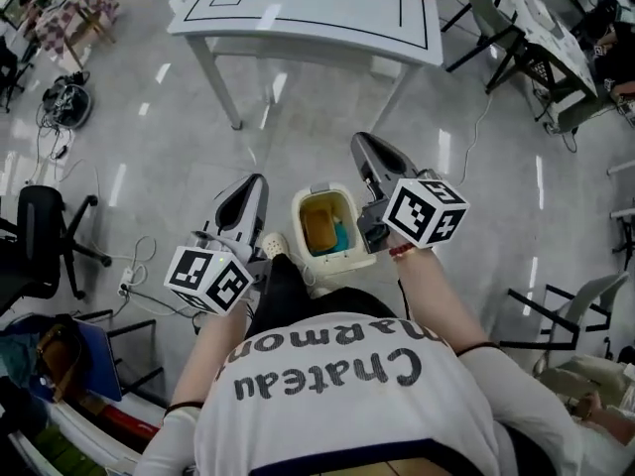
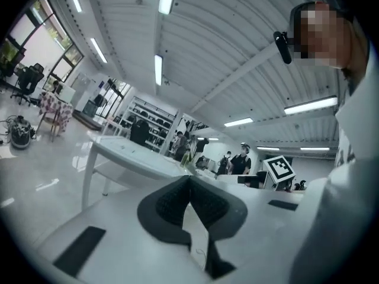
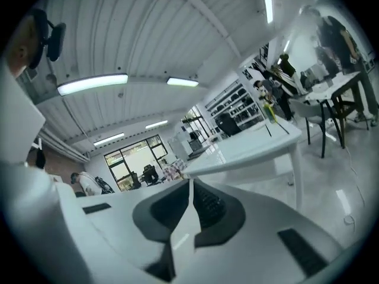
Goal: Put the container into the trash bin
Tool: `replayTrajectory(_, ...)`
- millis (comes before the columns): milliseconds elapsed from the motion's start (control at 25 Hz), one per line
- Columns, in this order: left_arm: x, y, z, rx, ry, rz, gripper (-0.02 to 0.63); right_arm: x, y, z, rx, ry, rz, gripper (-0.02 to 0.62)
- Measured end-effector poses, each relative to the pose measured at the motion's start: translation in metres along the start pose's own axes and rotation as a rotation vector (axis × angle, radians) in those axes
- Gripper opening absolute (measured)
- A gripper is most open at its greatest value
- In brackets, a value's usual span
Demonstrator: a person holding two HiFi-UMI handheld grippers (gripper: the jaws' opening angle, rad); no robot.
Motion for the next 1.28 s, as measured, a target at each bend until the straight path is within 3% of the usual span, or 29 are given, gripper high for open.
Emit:
replayTrajectory(160,-0.038,-0.047,0.016,-0.128,0.063,-0.043,0.023,0.052,-0.067,0.033,-0.135,-0.092,0.095,0.040)
replayTrajectory(360,-0.072,-0.077,0.042,-0.222,0.091,-0.066,0.023,0.092,-0.100,0.077,-0.209,-0.121,0.155,0.040)
replayTrajectory(880,-0.092,-0.052,0.067,-0.184,0.080,-0.058,0.023,0.081,-0.065,0.116,-0.142,-0.063,0.082,0.039)
replayTrajectory(1280,-0.091,-0.054,0.075,-0.188,0.052,-0.062,0.023,0.081,-0.065,0.115,-0.128,-0.058,0.106,0.040)
Point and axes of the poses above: the fingertips, and each gripper's own axes: z backward along the fingers, x to its left, y out of its underside, the point moved 7 cm from there along z, backward along the fingers, and after that the axes turned 13 degrees about -y, right-handed, at the moved point
